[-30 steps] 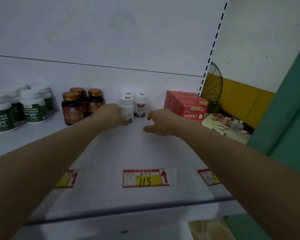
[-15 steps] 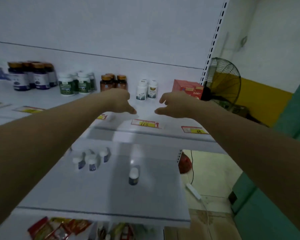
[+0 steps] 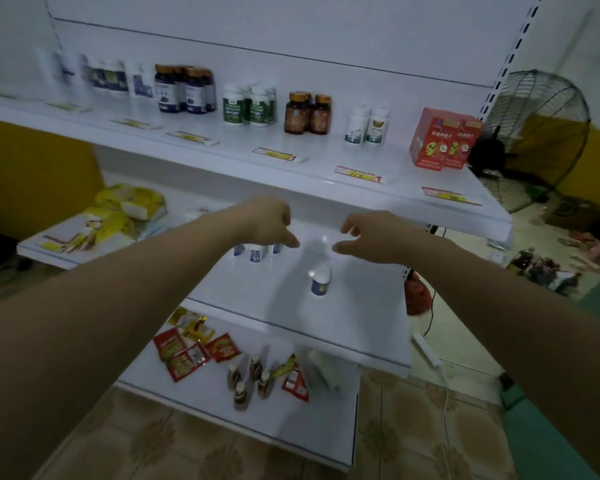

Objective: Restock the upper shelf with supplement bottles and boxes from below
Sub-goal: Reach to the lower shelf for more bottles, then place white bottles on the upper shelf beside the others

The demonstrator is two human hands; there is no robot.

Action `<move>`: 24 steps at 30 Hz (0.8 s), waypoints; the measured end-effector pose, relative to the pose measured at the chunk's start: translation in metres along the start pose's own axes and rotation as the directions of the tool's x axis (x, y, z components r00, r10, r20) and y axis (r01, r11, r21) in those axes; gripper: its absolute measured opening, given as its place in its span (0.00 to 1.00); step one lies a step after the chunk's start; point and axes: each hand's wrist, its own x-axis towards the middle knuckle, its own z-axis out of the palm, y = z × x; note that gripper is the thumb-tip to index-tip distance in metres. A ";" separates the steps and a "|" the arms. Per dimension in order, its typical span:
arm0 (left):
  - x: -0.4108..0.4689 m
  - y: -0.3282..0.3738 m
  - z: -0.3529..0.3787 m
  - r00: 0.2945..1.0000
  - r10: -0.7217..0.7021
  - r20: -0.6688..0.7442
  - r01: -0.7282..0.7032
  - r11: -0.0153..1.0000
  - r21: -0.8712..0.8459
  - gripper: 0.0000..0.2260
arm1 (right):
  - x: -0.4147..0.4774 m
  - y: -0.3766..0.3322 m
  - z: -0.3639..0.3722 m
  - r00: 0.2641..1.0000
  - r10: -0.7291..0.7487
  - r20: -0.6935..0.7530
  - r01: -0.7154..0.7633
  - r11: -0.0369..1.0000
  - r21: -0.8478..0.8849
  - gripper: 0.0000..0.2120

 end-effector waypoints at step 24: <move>0.171 -0.332 0.127 0.962 -0.125 0.243 0.168 0.972 -0.166 0.29 | 0.259 -0.126 0.222 0.924 0.274 0.266 -0.338 0.911 0.235 0.30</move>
